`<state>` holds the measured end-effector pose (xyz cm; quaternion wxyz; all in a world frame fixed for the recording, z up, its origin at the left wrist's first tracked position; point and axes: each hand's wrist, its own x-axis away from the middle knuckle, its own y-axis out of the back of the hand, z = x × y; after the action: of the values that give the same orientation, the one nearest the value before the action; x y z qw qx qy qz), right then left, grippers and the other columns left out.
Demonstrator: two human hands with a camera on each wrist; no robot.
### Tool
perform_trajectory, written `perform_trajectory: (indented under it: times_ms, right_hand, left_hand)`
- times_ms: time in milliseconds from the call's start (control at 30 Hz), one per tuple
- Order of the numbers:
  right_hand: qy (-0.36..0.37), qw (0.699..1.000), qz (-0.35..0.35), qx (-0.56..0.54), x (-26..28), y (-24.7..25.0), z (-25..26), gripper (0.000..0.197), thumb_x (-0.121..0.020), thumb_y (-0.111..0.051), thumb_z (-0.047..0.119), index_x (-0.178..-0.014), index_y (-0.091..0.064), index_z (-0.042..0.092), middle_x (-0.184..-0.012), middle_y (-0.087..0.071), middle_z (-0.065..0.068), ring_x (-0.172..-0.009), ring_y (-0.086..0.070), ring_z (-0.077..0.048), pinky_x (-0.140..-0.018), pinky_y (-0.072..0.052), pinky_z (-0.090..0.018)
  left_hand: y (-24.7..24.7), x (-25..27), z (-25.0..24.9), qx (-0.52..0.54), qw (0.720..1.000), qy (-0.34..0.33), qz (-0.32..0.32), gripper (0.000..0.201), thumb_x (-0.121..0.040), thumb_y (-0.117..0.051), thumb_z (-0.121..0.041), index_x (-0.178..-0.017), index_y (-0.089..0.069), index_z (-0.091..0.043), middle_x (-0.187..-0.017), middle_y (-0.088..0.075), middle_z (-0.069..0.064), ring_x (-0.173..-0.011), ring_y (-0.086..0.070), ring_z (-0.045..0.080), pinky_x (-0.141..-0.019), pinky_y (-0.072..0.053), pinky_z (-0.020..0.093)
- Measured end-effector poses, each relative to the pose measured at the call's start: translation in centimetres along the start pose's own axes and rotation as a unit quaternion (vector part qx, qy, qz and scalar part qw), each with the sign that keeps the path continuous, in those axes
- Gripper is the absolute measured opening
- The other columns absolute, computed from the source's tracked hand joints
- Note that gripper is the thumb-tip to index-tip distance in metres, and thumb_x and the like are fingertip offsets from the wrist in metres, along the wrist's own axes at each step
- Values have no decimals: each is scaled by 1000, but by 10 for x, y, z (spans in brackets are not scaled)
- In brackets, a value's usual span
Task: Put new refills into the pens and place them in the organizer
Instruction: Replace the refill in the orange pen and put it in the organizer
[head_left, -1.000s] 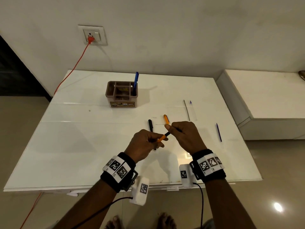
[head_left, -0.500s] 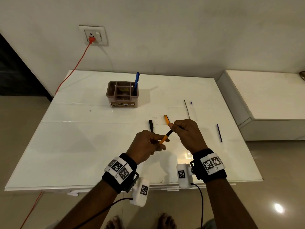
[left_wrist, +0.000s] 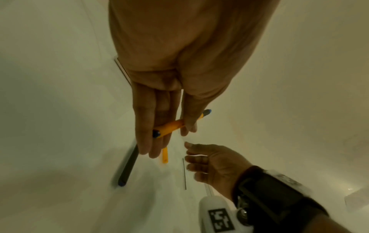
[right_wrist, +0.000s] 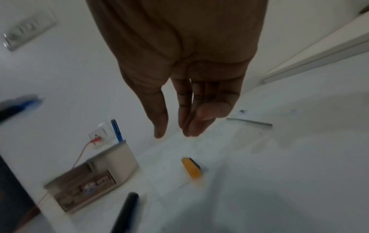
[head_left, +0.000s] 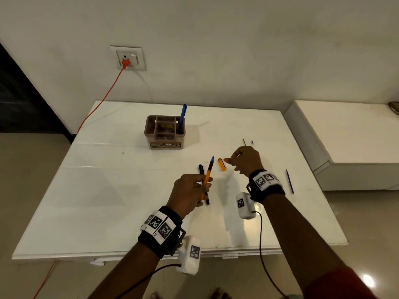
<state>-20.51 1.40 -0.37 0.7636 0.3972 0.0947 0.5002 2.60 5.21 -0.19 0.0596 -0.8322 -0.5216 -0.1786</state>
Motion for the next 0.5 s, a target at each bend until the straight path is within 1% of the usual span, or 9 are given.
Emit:
perform_trajectory:
  times_ms: [67,133,167,200,267,300,367,433,500]
  right_hand:
    - [-13,997,30,65,-22,-22,1,47,-73,-89,40,-92,-69,2,-91,-76,-16,-87,-74,-35,-79,-62,-46]
    - [-24,991,43,124,-34,-36,0,57,-70,-89,48,-100,-69,4,-101,-75,-16,-95,-72,-33,-80,-60,-40]
    - [-33,989,38,142,-36,-40,2,60,-68,-90,49,-103,-69,6,-104,-74,-14,-98,-71,-32,-79,-59,-37]
    - [-40,988,31,148,-37,-43,3,60,-68,-91,47,-106,-69,6,-107,-73,-13,-100,-70,-32,-81,-58,-37]
    - [-53,988,17,141,-43,-49,3,60,-68,-93,40,-110,-66,6,-112,-71,-14,-104,-70,-33,-86,-59,-41]
    - [-59,988,17,138,-44,-50,3,61,-67,-94,37,-110,-65,6,-113,-70,-15,-103,-70,-34,-87,-60,-43]
    - [-65,991,12,117,-48,-54,-2,58,-64,-93,35,-103,-61,8,-108,-69,-14,-96,-71,-34,-83,-62,-46]
    - [-64,993,11,101,-46,-51,-5,48,-66,-88,37,-95,-63,8,-100,-73,-13,-86,-73,-31,-78,-64,-42]
    - [-57,996,20,63,-29,-40,3,36,-77,-80,37,-86,-68,4,-93,-77,-12,-82,-73,-27,-79,-63,-37]
  left_hand:
    - [5,-1,-1,4,1000,5,4,20,-98,-64,-18,-114,-75,-17,-98,-77,18,-90,-76,37,-80,-62,46]
    - [7,-2,-4,14,1000,9,27,22,-101,-60,-17,-120,-71,-13,-100,-77,20,-89,-76,35,-80,-62,44]
    - [8,-2,-5,19,999,10,37,23,-103,-57,-17,-122,-69,-11,-102,-76,22,-88,-76,34,-79,-62,42]
    - [8,-2,-6,21,999,10,45,23,-104,-56,-17,-123,-67,-11,-103,-76,22,-88,-76,33,-77,-61,40]
    - [10,-2,-6,12,999,2,50,23,-104,-55,-19,-123,-66,-12,-101,-77,19,-91,-77,35,-74,-59,38]
    - [12,-1,-5,5,999,0,50,23,-103,-56,-20,-122,-67,-14,-99,-78,17,-92,-76,35,-73,-58,37]
    - [16,-1,-4,1,999,-2,46,22,-102,-57,-22,-121,-67,-16,-96,-79,13,-92,-77,34,-72,-55,35]
    - [17,-1,-4,0,999,-4,45,22,-102,-59,-23,-121,-68,-17,-96,-80,11,-90,-77,33,-72,-56,35]
    - [17,0,-5,-1,999,-5,46,20,-101,-59,-23,-118,-69,-16,-95,-80,11,-90,-77,32,-72,-58,36]
